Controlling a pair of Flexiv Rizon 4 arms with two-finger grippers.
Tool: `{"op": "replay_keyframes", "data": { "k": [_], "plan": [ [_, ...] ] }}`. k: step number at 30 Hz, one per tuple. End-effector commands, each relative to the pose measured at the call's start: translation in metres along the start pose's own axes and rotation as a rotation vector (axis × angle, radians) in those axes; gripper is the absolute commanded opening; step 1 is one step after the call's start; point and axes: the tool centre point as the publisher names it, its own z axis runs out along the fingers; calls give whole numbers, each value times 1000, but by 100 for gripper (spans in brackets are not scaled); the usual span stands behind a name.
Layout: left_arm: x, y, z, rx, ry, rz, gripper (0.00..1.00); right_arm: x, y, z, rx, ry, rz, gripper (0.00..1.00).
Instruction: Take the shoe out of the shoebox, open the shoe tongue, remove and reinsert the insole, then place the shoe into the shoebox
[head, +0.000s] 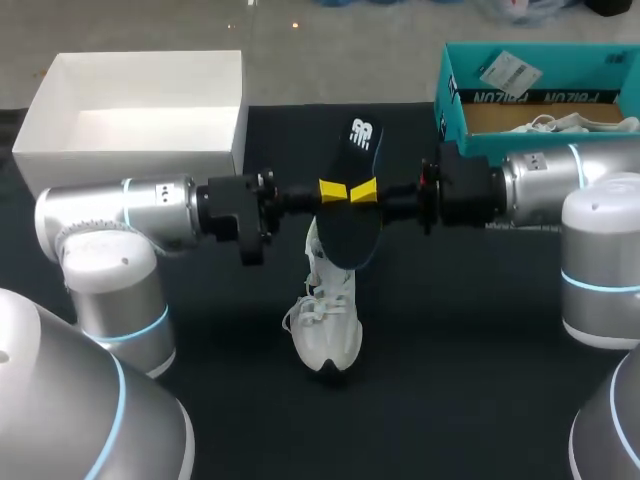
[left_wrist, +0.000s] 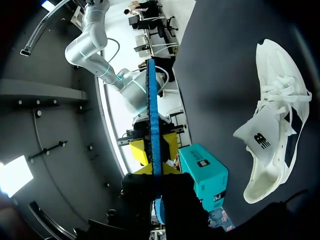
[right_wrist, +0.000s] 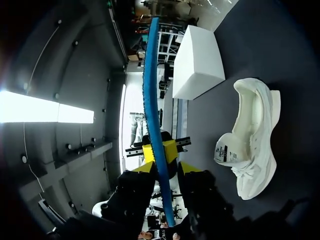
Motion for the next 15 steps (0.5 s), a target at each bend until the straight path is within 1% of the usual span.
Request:
{"op": "replay_keyframes", "data": {
  "k": [1,4,5,7,8,9,12,13,14,15],
  "plan": [
    [0,-4,1,-18,-2,3,0,0,-4,1,-13,1,-2,25],
    [-1,-3,1,-20,-5,3,0,0,-4,1,-16,2,-1,26],
    [-1,-3,1,-19,-6,3,0,0,-4,1,-17,1,-2,25],
    [-1,-4,1,-19,-7,1,0,0,-4,0,-21,1,-2,8],
    [-1,-4,1,-19,-8,0,0,0,-4,-1,-24,1,-2,2],
    [-1,-4,1,-21,-10,-2,0,0,-4,-1,-25,1,-2,0],
    [-2,-5,0,-18,-3,-5,0,-1,-4,-2,-34,-2,-6,0],
    [-2,-5,-1,-8,1,-17,29,-1,-4,-2,-40,-1,-11,0],
    [-2,-6,-2,-6,3,-23,77,-1,-3,-3,-44,0,-15,0],
    [-3,-6,-6,-1,0,-24,100,-1,-2,-4,-56,4,-25,0]
  ]
}}
